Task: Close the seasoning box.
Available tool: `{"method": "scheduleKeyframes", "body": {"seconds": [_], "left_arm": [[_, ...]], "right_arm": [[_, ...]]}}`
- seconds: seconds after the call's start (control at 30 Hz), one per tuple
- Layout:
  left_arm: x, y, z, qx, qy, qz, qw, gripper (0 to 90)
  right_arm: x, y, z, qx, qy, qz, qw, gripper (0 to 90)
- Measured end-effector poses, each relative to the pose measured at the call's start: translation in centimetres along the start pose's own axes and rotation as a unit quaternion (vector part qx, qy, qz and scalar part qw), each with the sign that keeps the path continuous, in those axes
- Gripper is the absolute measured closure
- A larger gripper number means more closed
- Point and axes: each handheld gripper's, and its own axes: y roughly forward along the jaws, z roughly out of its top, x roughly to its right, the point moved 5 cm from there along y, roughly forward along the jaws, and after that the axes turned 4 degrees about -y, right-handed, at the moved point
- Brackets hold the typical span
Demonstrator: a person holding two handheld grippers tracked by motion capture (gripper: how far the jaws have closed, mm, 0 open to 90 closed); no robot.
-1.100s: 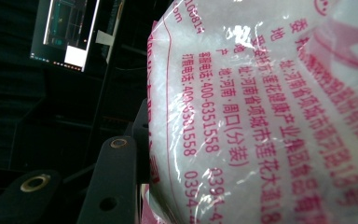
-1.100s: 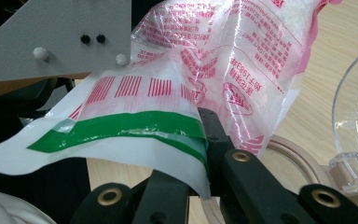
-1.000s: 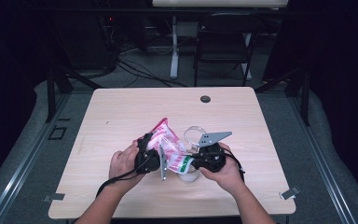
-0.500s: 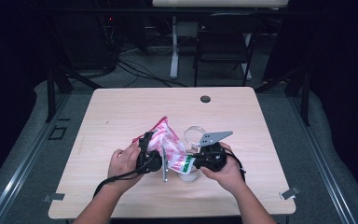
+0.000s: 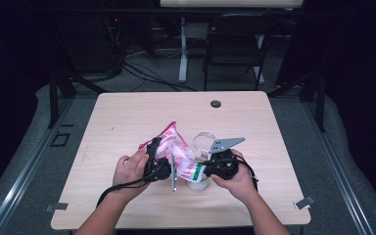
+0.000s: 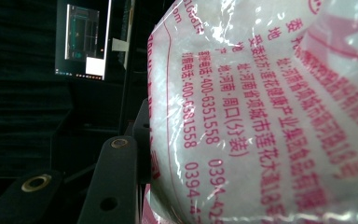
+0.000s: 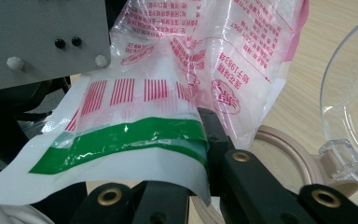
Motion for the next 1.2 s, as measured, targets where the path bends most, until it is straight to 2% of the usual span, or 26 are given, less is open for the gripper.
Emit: {"method": "scheduleKeyframes", "body": {"seconds": [0.53, 1.2], "left_arm": [[-0.46, -0.14, 0.33, 0.001, 0.017, 0.012, 0.9998, 61.5], [-0.73, -0.44, 0.86, 0.003, 0.025, 0.019, 0.9995, 61.8]], "right_arm": [[0.15, 0.02, -0.16, -0.004, 0.002, -0.001, 1.0, 90.0], [0.74, 0.0, -0.57, -0.007, 0.011, -0.006, 0.9999, 90.0]]}}
